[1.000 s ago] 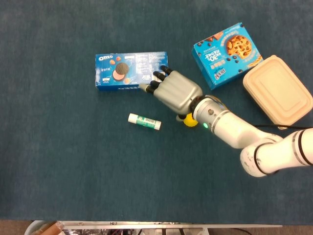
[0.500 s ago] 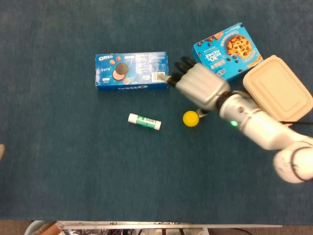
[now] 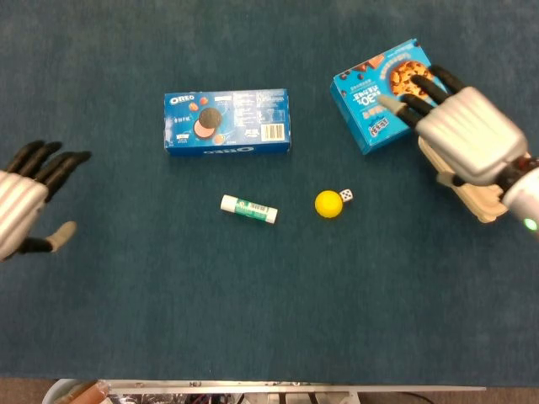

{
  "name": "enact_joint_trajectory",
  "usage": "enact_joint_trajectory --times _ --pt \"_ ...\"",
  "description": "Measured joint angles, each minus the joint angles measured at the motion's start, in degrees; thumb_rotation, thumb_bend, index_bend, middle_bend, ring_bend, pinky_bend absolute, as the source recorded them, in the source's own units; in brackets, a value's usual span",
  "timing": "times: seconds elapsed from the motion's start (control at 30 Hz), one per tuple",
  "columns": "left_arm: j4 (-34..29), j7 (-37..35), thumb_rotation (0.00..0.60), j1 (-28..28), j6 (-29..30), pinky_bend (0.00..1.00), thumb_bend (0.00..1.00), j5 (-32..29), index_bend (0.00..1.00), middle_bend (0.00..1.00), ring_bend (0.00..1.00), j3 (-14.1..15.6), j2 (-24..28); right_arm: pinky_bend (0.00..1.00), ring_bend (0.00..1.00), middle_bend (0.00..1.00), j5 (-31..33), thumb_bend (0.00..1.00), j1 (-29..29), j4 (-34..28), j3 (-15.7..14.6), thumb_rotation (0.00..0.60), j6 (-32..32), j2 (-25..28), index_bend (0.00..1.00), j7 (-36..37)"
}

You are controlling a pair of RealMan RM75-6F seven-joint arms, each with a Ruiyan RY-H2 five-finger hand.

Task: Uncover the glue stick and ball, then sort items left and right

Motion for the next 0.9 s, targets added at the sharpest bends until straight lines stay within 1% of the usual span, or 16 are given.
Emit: enact_joint_trajectory --times 0.03,0.13,0.2,0.27,0.37,0.47,0.7,0.8,0.9 --pt "0.7 -0.2 0.370 -0.9 -0.8 0.04 0.33 0.2 0.22 0.13 0.04 -0.1 -0.6 0.08 0.09 0.24 -1.0 0.00 -0.8 -0.2 -0.2 0.600 0.2 0.7 0.09 0.4" --pt "3.1 -1.1 0.292 -3.6 -3.6 0.04 0.29 0.4 0.22 0.13 0.04 -0.5 -2.5 0.08 0.09 0.24 -4.3 0.00 -3.3 -0.9 -0.8 0.600 0.7 2.3 0.09 1.6" --pt "4.6 -1.8 0.254 -5.5 -5.7 0.04 0.27 0.2 0.22 0.13 0.04 -0.8 -3.7 0.08 0.09 0.24 -6.5 0.00 -5.0 -1.3 -1.0 0.600 1.0 3.3 0.09 2.4" --pt "6.0 -2.4 0.234 -7.2 -7.5 0.04 0.26 0.0 0.22 0.13 0.04 -1.0 -4.7 0.08 0.09 0.24 -8.4 0.00 -6.5 -1.6 -1.0 0.600 1.2 4.2 0.09 3.2" --pt "8.3 -3.1 0.182 -9.4 -10.1 0.04 0.24 -0.8 0.22 0.13 0.04 -1.3 -6.5 0.08 0.09 0.24 -10.7 0.00 -8.5 -1.9 -0.8 0.600 1.4 5.3 0.09 4.0" --pt "10.4 -3.9 0.129 -11.3 -12.7 0.04 0.21 -2.2 0.23 0.13 0.04 -1.5 -8.4 0.08 0.09 0.24 -11.9 0.00 -10.0 -2.0 -0.3 0.600 1.2 6.0 0.09 4.7" --pt "15.8 -4.5 0.079 -16.0 -18.4 0.04 0.19 -5.5 0.23 0.14 0.04 -2.3 -14.2 0.08 0.09 0.24 -13.4 0.00 -12.3 -1.4 1.4 0.600 0.3 6.7 0.09 6.3" --pt "18.0 -3.2 0.077 -17.3 -20.3 0.04 0.19 -7.1 0.23 0.14 0.04 -2.4 -16.0 0.08 0.09 0.24 -14.4 0.00 -13.4 -0.9 1.9 0.600 -0.1 7.0 0.09 7.2" --pt "19.0 -2.0 0.079 -17.7 -21.3 0.04 0.19 -8.8 0.23 0.14 0.04 -2.2 -16.7 0.08 0.09 0.24 -15.5 0.00 -14.5 -0.4 2.4 0.600 -0.6 7.3 0.09 8.1"
